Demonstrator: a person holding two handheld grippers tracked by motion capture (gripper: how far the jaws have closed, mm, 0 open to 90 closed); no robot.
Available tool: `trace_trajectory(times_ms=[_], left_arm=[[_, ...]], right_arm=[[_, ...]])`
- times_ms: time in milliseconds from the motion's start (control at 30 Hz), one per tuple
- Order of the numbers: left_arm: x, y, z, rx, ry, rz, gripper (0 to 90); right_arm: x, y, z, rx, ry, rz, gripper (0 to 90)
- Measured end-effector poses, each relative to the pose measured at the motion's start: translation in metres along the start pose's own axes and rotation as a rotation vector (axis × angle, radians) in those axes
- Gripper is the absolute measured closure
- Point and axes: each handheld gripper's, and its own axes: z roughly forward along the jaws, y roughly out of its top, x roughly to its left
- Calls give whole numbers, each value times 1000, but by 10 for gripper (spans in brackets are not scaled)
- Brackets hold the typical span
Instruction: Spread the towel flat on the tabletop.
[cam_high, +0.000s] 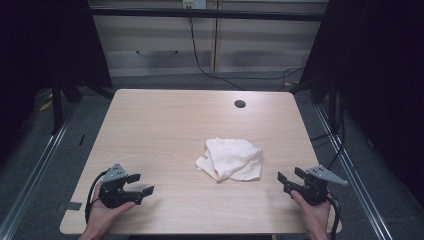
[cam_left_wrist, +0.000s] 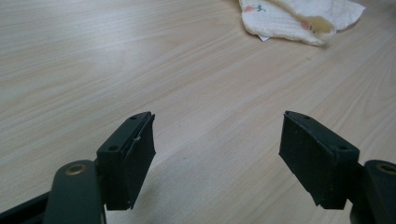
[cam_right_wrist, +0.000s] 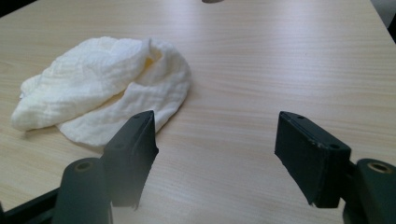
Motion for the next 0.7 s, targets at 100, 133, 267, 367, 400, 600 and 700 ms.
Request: trace_trajectory(times_ms=[100,133,267,367,400,600,700], left_arm=[[1,0,0,1,-2,-7,261],[2,0,0,2,-1,-6,261],[4,0,2,10,7,-12,261],[4,1,2,10,7,-11,261],[4,1,2,10,7,-11,261],[2,1,0,6,7,8,261],[2,1,0,1,3,6,261]], right_arm=[[1,-1,1,7,13,-4,298],[2,-1,1,11,15,-7,300],[4,-2,4,43,48,-26,305],[5,-1,5,56,78,-22,313],[5,-1,5,56,78,-22,313],[15,5,6,64,166,-68,395],[21,10,10,72,193,-83,434]])
